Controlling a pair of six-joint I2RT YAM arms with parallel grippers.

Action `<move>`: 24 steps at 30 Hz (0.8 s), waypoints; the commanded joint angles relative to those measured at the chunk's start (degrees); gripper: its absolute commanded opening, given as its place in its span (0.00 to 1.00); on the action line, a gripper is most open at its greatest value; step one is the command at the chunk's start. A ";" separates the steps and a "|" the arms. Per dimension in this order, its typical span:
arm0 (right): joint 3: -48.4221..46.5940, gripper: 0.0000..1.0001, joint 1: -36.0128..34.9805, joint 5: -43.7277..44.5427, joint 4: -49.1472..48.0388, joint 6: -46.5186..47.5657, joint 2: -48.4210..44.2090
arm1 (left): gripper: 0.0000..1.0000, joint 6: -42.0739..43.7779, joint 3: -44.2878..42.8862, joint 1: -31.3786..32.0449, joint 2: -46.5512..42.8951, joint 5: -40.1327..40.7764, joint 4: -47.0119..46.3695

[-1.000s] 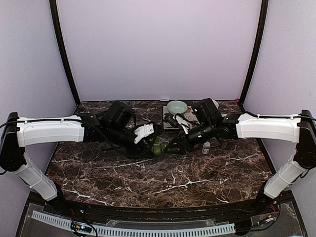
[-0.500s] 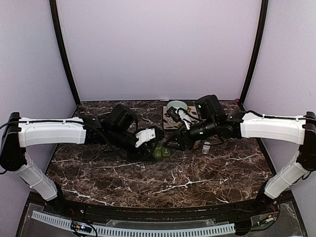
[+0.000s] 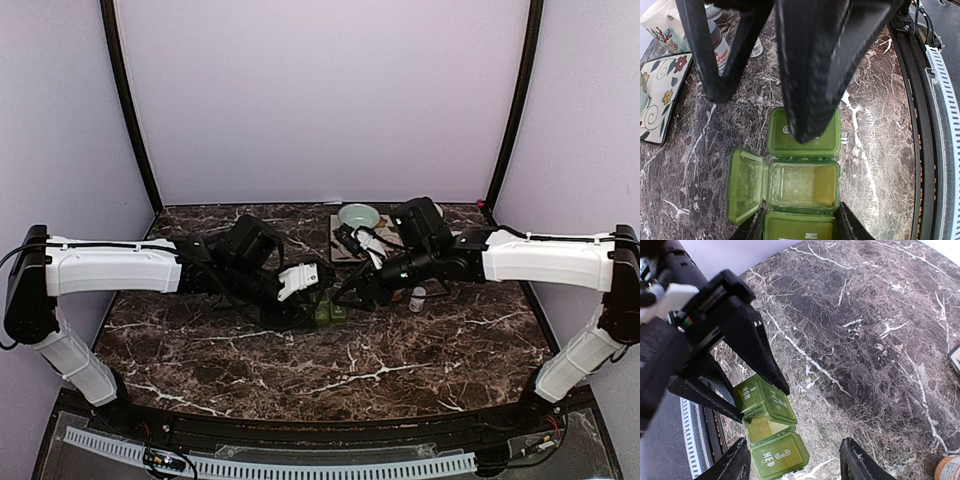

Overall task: Sort the pills into containers
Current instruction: Pass from the left arm to the right

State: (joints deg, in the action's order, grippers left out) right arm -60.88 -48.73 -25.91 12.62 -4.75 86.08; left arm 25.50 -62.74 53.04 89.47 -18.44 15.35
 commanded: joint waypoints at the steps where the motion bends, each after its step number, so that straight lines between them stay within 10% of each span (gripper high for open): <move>1: -0.97 0.61 -1.00 0.73 -0.22 2.07 1.72 | 0.07 1.21 -0.25 0.14 0.03 -1.73 -1.11; 24: -7.32 0.44 -2.32 -0.57 0.11 4.02 8.27 | 0.09 2.37 -2.23 0.14 2.19 -4.94 0.73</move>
State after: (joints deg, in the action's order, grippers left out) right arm -65.67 -50.37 -25.85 13.87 -1.30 93.71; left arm 26.92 -63.20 53.04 91.57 -21.89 15.16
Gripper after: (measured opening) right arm 0.477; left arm 0.416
